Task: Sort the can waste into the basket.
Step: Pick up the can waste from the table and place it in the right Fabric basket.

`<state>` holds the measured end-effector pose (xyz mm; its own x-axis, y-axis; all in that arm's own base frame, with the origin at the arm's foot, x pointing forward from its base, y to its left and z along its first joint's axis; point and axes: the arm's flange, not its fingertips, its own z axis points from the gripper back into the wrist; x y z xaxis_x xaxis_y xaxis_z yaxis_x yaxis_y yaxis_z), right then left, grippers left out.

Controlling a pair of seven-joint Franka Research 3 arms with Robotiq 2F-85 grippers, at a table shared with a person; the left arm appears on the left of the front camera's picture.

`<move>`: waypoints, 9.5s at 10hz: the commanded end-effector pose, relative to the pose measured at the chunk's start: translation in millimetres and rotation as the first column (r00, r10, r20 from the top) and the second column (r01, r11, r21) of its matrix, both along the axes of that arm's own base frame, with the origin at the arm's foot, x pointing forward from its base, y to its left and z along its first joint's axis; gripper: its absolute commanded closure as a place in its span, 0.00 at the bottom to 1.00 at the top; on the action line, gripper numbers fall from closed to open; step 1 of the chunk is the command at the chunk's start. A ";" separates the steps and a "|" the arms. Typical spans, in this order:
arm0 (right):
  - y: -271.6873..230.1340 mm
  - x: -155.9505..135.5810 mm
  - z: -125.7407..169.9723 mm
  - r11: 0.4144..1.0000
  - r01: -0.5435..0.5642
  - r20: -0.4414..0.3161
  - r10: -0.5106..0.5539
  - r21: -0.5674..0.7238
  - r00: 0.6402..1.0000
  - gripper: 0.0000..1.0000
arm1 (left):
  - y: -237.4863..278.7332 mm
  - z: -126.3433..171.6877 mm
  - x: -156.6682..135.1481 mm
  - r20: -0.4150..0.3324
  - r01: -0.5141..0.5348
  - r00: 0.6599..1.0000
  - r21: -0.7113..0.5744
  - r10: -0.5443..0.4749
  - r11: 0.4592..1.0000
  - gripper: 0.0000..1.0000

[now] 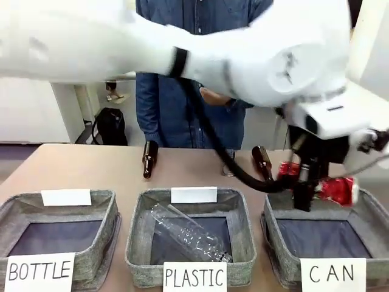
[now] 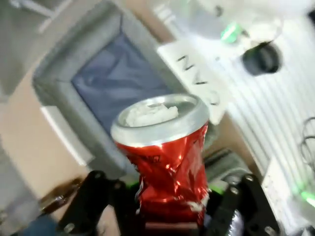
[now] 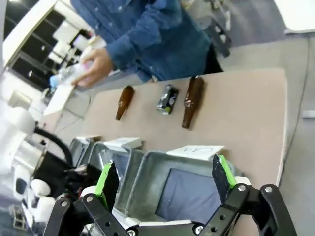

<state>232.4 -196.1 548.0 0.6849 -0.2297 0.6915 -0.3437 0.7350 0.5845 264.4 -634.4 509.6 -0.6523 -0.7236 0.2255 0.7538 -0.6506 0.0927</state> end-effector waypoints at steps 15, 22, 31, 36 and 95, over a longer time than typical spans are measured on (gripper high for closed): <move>8.7 7.0 2.5 1.000 -0.016 -0.016 0.016 0.007 1.000 0.00 | -69.8 -13.4 11.1 0.014 -0.088 0.996 0.155 0.086 0.984 0.00; 20.4 23.0 -3.5 0.998 -0.069 -0.033 0.069 0.005 0.997 0.00 | 65.3 56.6 -38.3 -0.029 -0.149 0.985 0.359 0.170 0.922 0.00; 222.9 114.4 -14.8 0.901 -0.391 -0.177 0.423 0.190 0.889 0.00 | 529.2 96.2 -33.7 -0.578 -0.959 -0.140 0.282 0.804 0.036 0.00; 179.7 119.6 -26.9 0.950 -0.229 -0.247 0.279 0.210 0.928 0.00 | 672.7 -20.3 8.3 -0.875 -0.879 -0.445 0.387 0.189 -0.279 0.00; 151.2 193.1 -153.2 0.953 -0.269 -0.415 0.303 0.138 0.858 0.58 | 697.1 -0.4 -2.7 -0.757 -0.887 -0.451 0.441 0.473 -0.139 0.00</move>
<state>437.3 -30.3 382.1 0.9610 -0.0311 0.2747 -0.1989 0.6122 0.7653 263.4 60.8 510.6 0.9629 0.0002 0.2699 0.2293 0.5268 -0.8185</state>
